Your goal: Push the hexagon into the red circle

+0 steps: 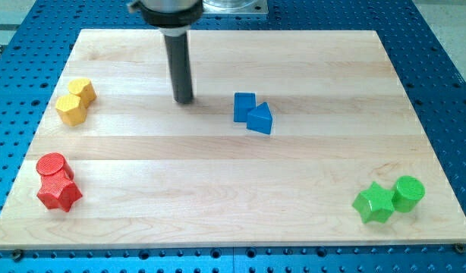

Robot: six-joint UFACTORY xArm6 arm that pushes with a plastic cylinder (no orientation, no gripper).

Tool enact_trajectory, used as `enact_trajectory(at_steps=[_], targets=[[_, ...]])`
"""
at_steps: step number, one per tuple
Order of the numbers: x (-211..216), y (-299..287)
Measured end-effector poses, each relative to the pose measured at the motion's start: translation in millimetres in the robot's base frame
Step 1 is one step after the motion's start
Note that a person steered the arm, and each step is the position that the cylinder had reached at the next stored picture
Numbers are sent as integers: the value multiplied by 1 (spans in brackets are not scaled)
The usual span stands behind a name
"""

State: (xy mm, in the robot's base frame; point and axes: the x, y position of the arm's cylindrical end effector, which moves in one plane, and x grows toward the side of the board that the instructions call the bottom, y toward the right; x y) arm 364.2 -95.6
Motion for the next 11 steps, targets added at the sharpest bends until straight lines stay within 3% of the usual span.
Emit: enact_trajectory(at_steps=[1,3,5,6,7,9,10,11], targets=[[-20,-53],[-23,-143],[-25,-155],[5,-152],[63,-152],[61,-165],[106,-166],[111,-153]])
